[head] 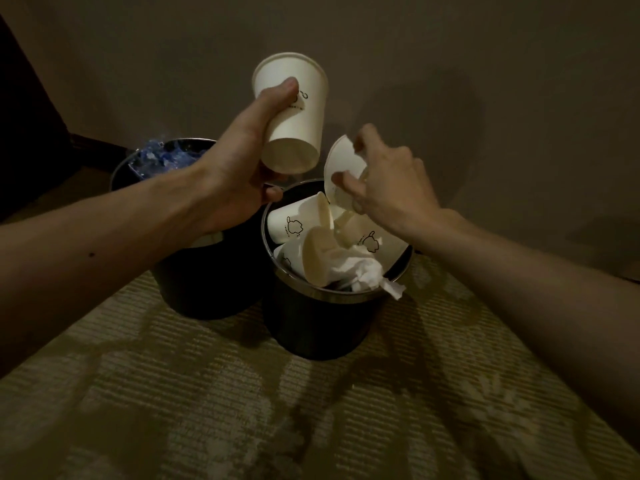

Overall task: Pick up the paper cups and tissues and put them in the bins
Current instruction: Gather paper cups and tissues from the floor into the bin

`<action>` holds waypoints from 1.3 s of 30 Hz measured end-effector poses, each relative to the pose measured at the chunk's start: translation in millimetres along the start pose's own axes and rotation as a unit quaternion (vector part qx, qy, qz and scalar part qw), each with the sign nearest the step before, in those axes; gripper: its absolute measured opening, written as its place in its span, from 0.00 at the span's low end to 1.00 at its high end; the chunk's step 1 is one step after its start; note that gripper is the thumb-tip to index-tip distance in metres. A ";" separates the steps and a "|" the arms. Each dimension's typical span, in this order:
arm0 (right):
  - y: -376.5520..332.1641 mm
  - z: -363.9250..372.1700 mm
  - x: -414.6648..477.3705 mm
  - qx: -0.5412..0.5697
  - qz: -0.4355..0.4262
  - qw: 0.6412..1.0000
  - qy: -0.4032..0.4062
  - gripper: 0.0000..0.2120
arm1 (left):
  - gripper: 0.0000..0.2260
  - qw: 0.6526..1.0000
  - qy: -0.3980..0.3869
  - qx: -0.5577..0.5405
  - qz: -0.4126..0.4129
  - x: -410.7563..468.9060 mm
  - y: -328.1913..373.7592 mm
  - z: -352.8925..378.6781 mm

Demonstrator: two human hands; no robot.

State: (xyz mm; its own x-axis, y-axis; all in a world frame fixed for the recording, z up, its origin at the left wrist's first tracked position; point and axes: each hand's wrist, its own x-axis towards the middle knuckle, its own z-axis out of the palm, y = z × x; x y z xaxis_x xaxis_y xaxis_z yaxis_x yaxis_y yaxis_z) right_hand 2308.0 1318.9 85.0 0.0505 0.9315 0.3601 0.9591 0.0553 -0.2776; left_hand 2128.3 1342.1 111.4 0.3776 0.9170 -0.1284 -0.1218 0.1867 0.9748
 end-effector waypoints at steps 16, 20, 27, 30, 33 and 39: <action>0.8 -34.4 -6.8 0.386 0.115 0.910 -0.103 0.19 | 0.24 0.999 -0.038 0.023 0.031 8.4 -11.0 12.1; 13.8 -51.5 -21.4 0.375 0.085 0.917 -0.111 0.19 | 0.20 0.980 -0.066 0.173 0.067 8.1 -10.5 8.5; 43.8 -62.9 -35.9 0.280 0.084 0.953 -0.074 0.15 | 0.05 0.895 -0.022 0.396 0.204 12.9 -19.7 20.0; 53.9 -57.7 -42.1 0.232 0.085 0.967 -0.056 0.17 | 0.04 0.878 -0.027 0.422 0.225 19.3 -20.7 35.2; 60.7 -51.3 -51.0 0.207 0.078 0.975 -0.035 0.17 | 0.16 0.860 -0.031 0.441 0.257 22.9 -24.0 48.2; 71.4 -28.2 -58.1 0.200 0.104 0.972 -0.064 0.18 | 0.20 0.769 -0.080 0.560 0.299 33.9 -33.2 67.2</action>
State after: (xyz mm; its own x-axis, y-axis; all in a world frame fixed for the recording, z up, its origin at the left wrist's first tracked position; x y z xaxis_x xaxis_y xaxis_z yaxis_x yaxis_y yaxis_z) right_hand 2381.4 1258.5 69.3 0.1719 0.9730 0.1538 0.7460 -0.0266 -0.6655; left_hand 2206.8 1343.4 87.0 0.6802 0.6490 0.3408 0.5147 -0.7539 0.4083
